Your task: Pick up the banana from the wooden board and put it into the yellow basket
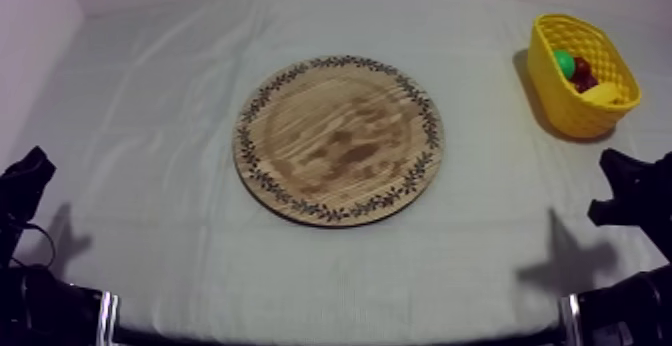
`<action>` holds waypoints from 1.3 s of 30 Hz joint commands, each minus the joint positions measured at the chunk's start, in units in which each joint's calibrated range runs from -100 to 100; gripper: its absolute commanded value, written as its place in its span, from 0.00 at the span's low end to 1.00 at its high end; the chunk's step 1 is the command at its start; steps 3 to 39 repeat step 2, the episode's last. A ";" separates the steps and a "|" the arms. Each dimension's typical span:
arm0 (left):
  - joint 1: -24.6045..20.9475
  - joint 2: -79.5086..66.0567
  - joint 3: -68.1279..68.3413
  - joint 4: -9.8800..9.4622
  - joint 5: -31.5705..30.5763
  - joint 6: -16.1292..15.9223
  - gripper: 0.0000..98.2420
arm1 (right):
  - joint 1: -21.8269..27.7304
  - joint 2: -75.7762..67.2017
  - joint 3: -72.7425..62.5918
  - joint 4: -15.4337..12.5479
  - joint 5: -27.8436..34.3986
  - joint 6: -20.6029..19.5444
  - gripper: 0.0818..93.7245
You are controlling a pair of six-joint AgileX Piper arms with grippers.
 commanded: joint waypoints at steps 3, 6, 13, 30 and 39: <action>-0.02 0.04 0.00 0.03 0.00 0.00 0.00 | 0.00 -0.06 0.00 0.03 0.16 3.92 0.00; -0.02 0.04 0.00 0.03 0.00 0.00 0.00 | 0.00 -0.06 0.00 0.03 0.16 3.92 0.00; -0.02 0.04 0.00 0.03 0.00 0.00 0.00 | 0.00 -0.06 0.00 0.03 0.16 3.92 0.00; -0.02 0.04 0.00 0.03 0.00 0.00 0.00 | 0.00 -0.06 0.00 0.03 0.16 3.92 0.00; -0.02 0.04 0.00 0.03 0.00 0.00 0.00 | 0.00 -0.06 0.00 0.03 0.16 3.92 0.00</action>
